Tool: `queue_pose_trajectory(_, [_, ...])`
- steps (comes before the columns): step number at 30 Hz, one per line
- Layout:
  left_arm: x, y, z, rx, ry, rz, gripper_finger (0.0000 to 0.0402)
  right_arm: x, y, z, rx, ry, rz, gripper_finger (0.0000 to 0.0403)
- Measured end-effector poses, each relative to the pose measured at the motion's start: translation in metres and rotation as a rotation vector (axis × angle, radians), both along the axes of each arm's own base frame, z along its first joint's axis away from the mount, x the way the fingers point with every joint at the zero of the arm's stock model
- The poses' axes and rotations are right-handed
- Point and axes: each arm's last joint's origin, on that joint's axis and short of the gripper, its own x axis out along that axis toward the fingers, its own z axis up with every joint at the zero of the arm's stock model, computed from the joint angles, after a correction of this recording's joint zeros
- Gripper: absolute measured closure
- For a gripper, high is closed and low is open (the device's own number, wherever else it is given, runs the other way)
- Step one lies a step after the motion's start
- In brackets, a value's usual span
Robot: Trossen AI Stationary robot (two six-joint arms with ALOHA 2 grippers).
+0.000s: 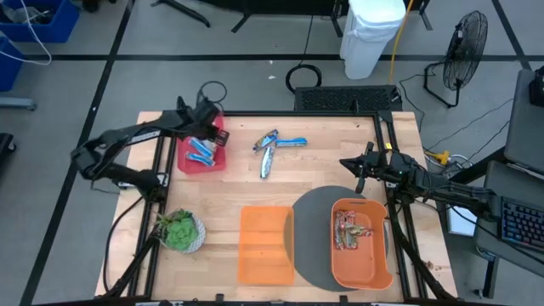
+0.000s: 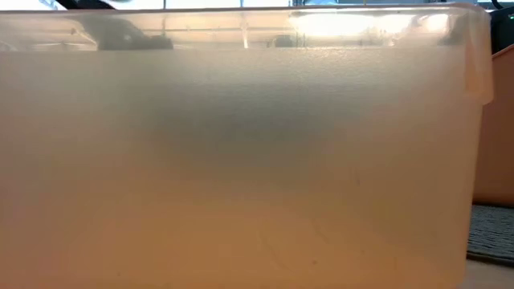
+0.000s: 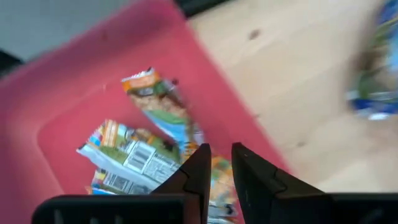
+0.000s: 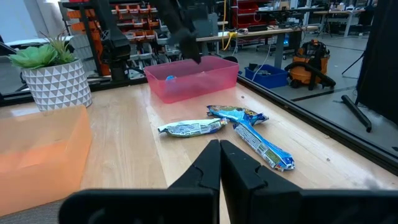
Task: Pick and place Granola Bars by type
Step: Put the right blue granola bar into the left orange bin
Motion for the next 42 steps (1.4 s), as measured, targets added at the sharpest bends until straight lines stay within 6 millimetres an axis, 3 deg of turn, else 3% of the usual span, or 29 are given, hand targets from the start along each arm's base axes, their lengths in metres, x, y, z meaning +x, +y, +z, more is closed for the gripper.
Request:
queue_pose_trajectory(5, [-0.005, -0.029, 0.037, 0.110, -0.118, -0.090, 0.0330, 0.000, 0.000, 0.000, 0.000, 0.000, 0.000, 0.0403])
queue_pose_trajectory(12, [-0.012, -0.086, 0.075, 0.253, -0.314, -0.365, 0.0330, 0.000, 0.000, 0.000, 0.000, 0.000, 0.000, 0.0403])
queue_pose_trajectory(14, [-0.015, -0.102, 0.072, 0.310, -0.389, -0.482, 0.0330, 0.000, 0.000, 0.000, 0.000, 0.000, 0.000, 0.0403])
queue_pose_trajectory(18, [-0.024, -0.128, 0.047, 0.409, -0.557, -0.638, 0.0330, 0.000, 0.000, 0.000, 0.000, 0.000, 0.000, 0.0403])
queue_pose_trajectory(26, [-0.049, -0.150, 0.003, 0.480, -0.779, -0.707, 0.0330, 0.000, 0.000, 0.000, 0.000, 0.000, 0.000, 0.0403])
queue_pose_trajectory(36, [-0.065, -0.166, -0.003, 0.522, -0.868, -0.836, 0.0330, 0.000, 0.000, 0.000, 0.000, 0.000, 0.000, 0.0403])
queue_pose_trajectory(42, [-0.074, -0.167, -0.008, 0.568, -0.896, -0.826, 0.0330, 0.000, 0.000, 0.000, 0.000, 0.000, 0.000, 0.0403])
